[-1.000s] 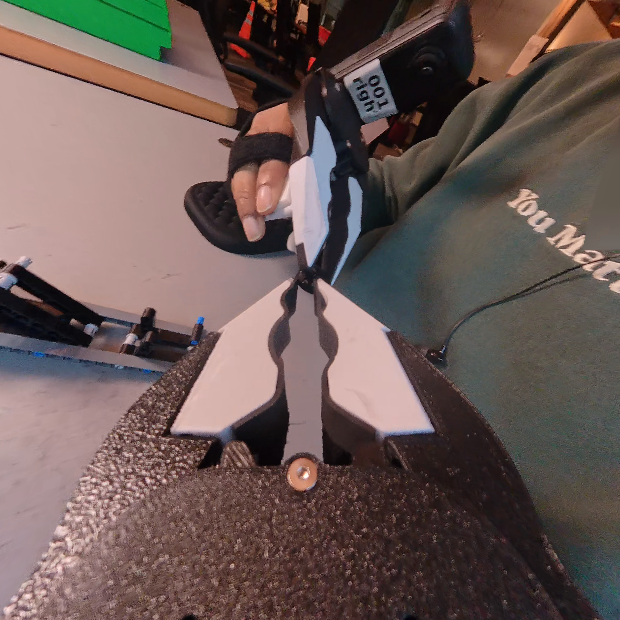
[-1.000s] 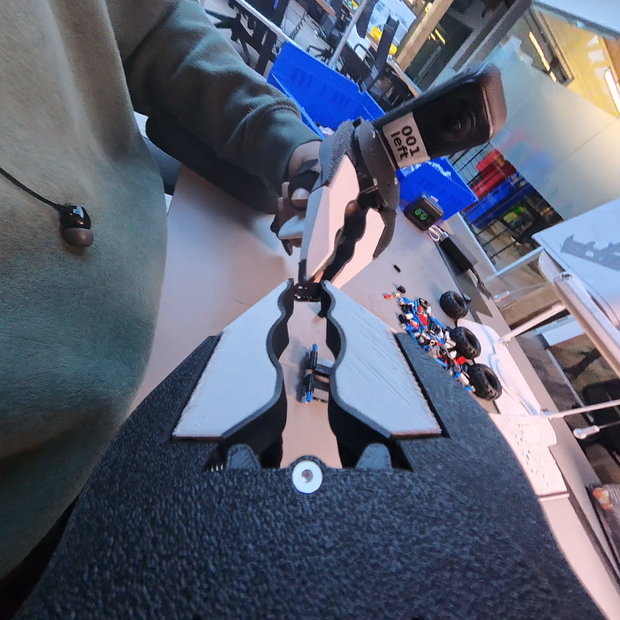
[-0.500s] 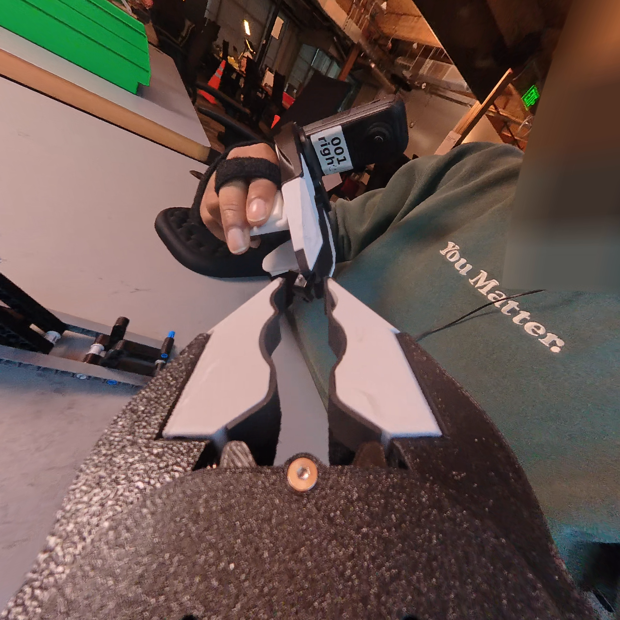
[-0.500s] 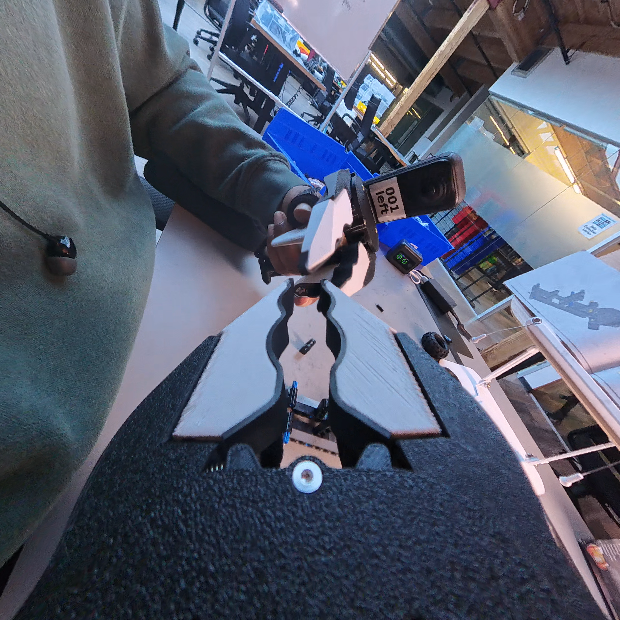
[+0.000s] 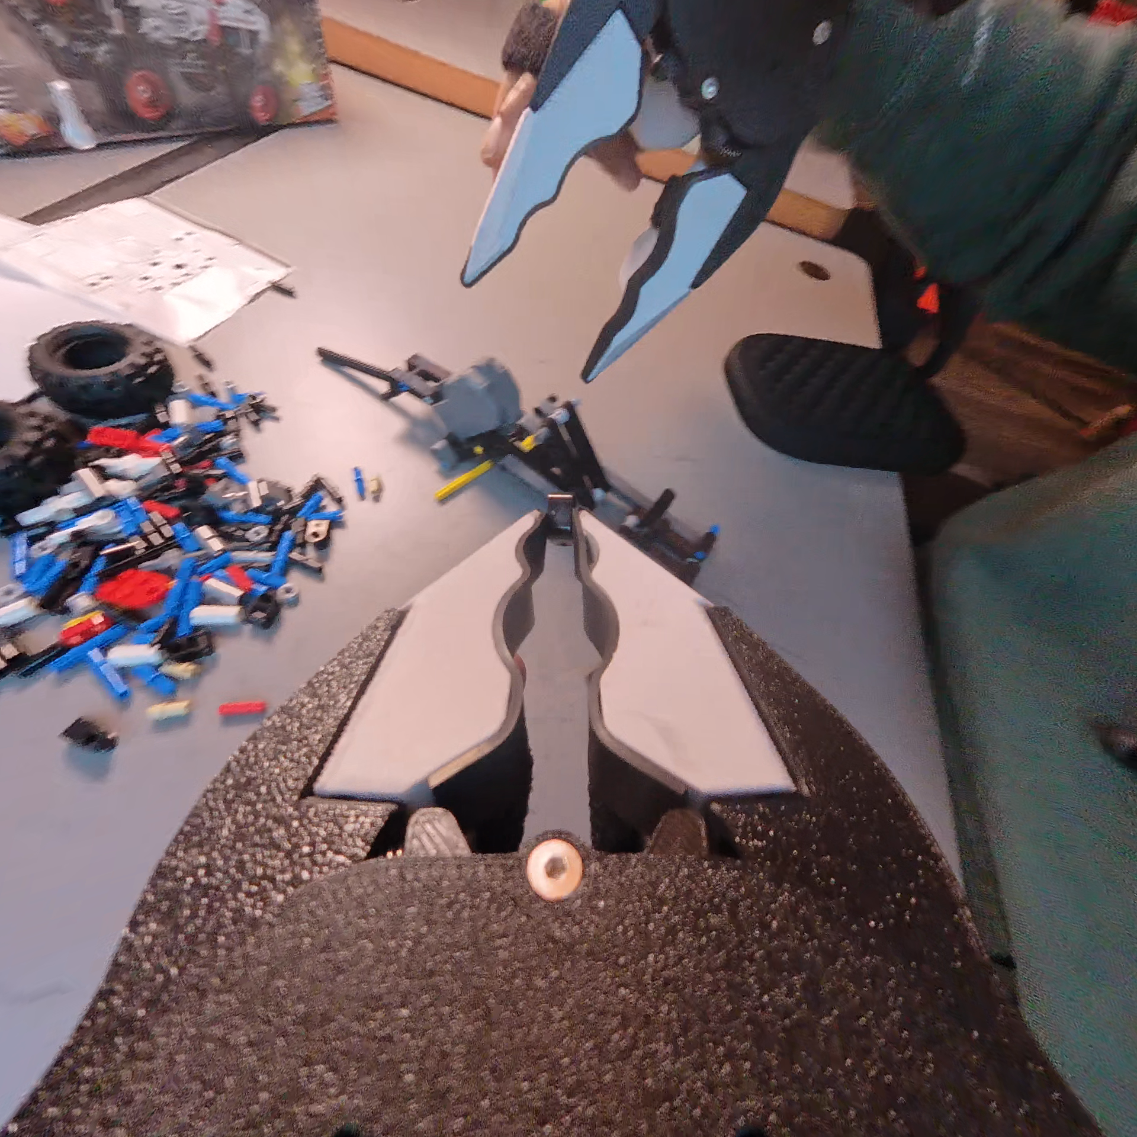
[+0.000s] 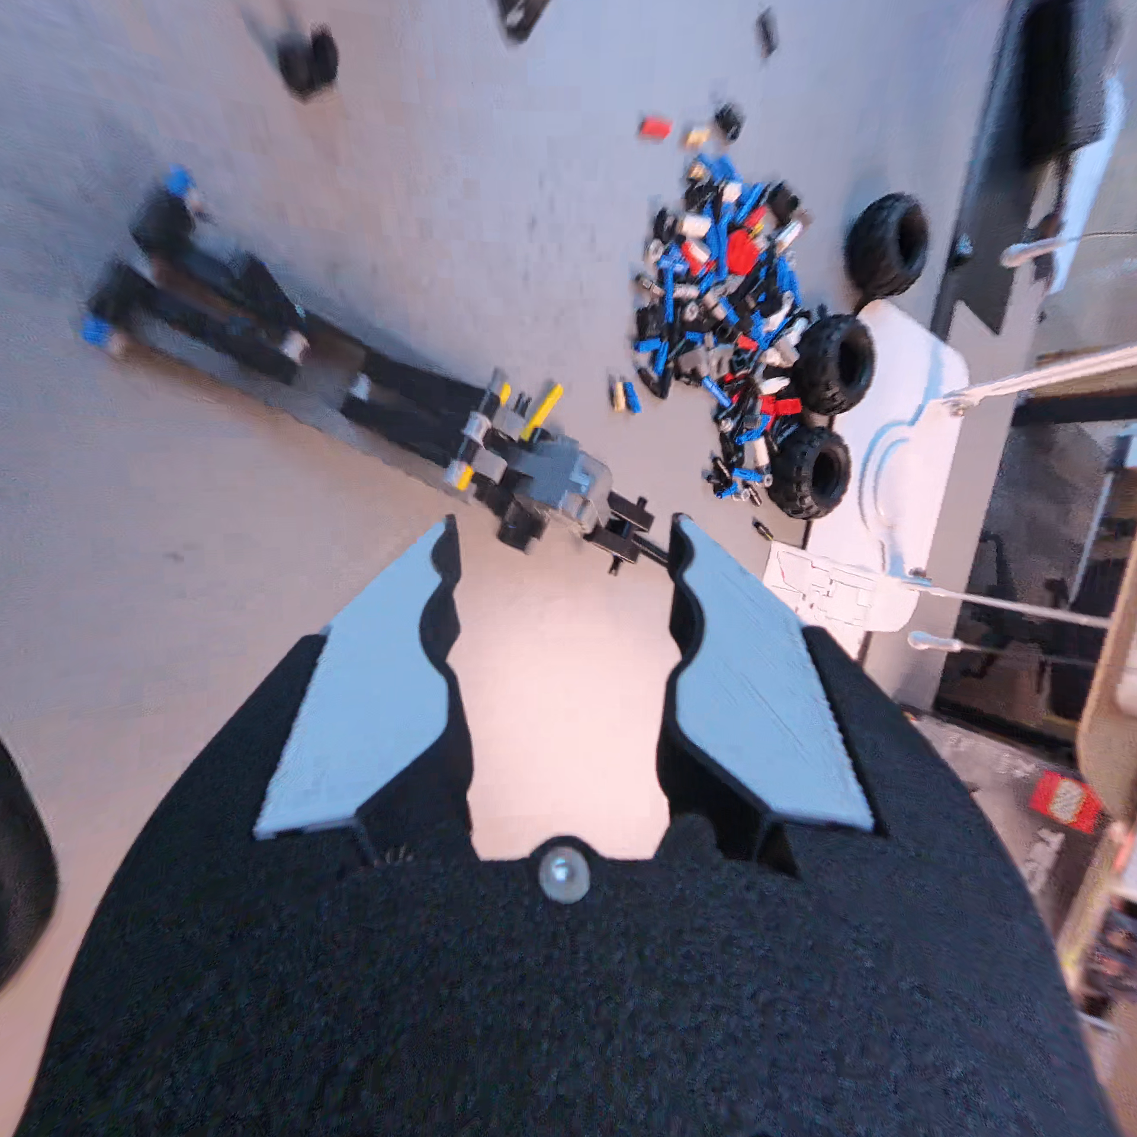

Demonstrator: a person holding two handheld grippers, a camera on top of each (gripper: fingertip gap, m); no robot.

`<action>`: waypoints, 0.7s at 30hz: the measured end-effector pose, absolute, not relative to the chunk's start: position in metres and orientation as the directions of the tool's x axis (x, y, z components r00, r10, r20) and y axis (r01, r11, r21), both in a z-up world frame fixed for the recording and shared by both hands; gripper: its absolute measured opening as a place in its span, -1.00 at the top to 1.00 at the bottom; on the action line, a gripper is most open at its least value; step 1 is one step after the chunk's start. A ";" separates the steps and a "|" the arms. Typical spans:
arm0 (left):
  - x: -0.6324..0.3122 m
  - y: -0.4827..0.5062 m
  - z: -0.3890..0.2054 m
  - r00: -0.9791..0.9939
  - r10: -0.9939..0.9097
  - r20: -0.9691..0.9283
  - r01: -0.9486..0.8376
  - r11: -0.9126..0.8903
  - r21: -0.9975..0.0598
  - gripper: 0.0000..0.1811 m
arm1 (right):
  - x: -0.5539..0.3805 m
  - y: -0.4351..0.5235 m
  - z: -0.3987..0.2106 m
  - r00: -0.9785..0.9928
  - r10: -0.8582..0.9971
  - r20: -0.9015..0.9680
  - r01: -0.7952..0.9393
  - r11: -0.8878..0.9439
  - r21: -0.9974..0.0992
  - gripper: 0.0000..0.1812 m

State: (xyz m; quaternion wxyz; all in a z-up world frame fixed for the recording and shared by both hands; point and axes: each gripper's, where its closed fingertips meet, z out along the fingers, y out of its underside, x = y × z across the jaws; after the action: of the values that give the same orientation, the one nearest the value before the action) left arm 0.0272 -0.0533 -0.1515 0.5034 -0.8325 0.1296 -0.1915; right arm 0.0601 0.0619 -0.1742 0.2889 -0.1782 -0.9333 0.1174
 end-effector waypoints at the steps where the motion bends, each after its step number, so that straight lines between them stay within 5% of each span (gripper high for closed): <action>1: 0.017 -0.051 -0.158 0.915 -0.368 0.168 -0.028 -0.473 -0.881 0.92 | 0.055 0.067 -0.179 -0.809 0.322 0.492 0.234 0.944 -0.233 0.21; 5: -0.005 -0.046 -0.177 0.949 -0.290 0.123 -0.044 -0.509 -0.860 0.92 | 0.042 0.064 -0.206 -0.920 0.051 0.388 0.056 0.998 0.002 0.12; 8: -0.017 -0.048 -0.183 0.963 -0.251 0.093 -0.051 -0.515 -0.855 0.92 | 0.043 0.063 -0.223 -0.943 -0.054 0.329 -0.030 0.997 0.075 0.44; 21: -0.083 -0.007 -0.193 0.974 -0.087 0.209 0.123 -0.572 -0.811 0.92 | 0.126 0.113 -0.225 -0.877 0.399 0.269 0.417 0.909 0.010 0.47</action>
State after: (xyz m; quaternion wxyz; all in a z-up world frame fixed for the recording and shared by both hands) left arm -0.0827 -0.0067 -0.1926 0.4624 -0.8793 -0.0101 -0.1138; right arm 0.1260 0.1126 -0.2251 0.1314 -0.2107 -0.9681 -0.0338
